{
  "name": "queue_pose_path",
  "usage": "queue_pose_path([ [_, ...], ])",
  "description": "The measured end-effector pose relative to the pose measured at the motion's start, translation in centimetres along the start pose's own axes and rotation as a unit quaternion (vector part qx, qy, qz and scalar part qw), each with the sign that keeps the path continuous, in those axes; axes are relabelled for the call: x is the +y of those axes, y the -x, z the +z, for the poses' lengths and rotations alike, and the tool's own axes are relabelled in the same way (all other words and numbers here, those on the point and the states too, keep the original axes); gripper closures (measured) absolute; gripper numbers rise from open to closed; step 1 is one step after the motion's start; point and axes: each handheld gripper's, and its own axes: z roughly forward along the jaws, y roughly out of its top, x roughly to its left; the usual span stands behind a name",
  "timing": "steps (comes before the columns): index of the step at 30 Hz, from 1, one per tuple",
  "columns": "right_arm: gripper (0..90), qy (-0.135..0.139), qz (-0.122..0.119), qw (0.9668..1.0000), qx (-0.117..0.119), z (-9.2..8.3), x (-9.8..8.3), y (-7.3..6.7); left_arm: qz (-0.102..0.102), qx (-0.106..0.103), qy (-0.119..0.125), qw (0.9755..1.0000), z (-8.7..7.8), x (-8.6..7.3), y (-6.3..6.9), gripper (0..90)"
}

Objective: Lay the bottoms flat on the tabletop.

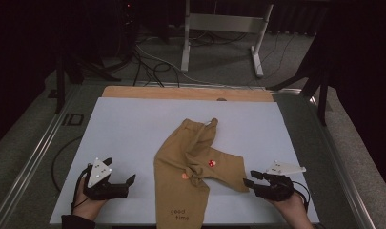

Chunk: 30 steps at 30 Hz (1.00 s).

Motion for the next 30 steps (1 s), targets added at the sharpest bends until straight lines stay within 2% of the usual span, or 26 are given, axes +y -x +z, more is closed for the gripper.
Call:
queue_pose_path([
  [2, 44.6, 0.011, -0.003, 0.9999, 0.007, -0.4, -0.2, 0.1, 0.001, -0.002, 0.0, 1.0, 0.0, 0.0, 0.0, 2.2],
  [5, 45.4, 0.016, -0.005, 0.9998, -0.005, -0.1, -0.1, 1.1, 0.001, -0.003, 0.0, 1.0, 0.1, 0.0, 0.1, 2.2],
  [8, 47.9, 0.009, -0.003, 0.9999, -0.014, 1.5, 0.1, 2.8, 0.002, -0.004, 0.001, 1.0, 0.2, 0.1, 0.1, 2.2],
  [12, 50.5, -0.002, -0.012, 0.9997, -0.019, 4.2, 1.0, 4.8, 0.002, -0.004, -0.001, 1.0, 0.2, 0.0, 0.0, 2.2],
  [16, 54.6, -0.022, -0.023, 0.999, -0.03, 6.8, 2.1, 6.2, 0.001, -0.003, 0.0, 1.0, 0.2, 0.0, -0.1, 2.2],
  [21, 57.1, -0.038, -0.034, 0.9984, -0.022, 8.8, 3.0, 6.8, 0.002, -0.003, 0.0, 1.0, 0.2, -0.1, -0.1, 2.2],
  [23, 58.0, -0.052, -0.039, 0.9977, -0.02, 9.2, 2.9, 6.7, 0.001, -0.004, 0.001, 1.0, 0.1, -0.1, -0.1, 2.2],
  [25, 58.8, -0.054, -0.046, 0.9973, -0.019, 9.4, 2.8, 6.7, 0.002, -0.003, 0.001, 1.0, 0.1, -0.1, -0.1, 2.2],
  [26, 61.6, -0.053, -0.049, 0.9972, -0.017, 9.3, 2.7, 6.6, 0.002, -0.003, 0.001, 1.0, 0.1, -0.1, -0.1, 2.2],
  [29, 84.1, -0.063, -0.049, 0.9968, -0.011, 9.2, 2.8, 6.2, 0.004, -0.004, 0.002, 1.0, 0.1, 0.0, 0.0, 2.2],
  [30, 85.6, -0.066, -0.051, 0.9965, -0.01, 9.2, 2.9, 6.1, 0.004, -0.004, 0.003, 1.0, 0.1, 0.1, 0.0, 2.2],
])
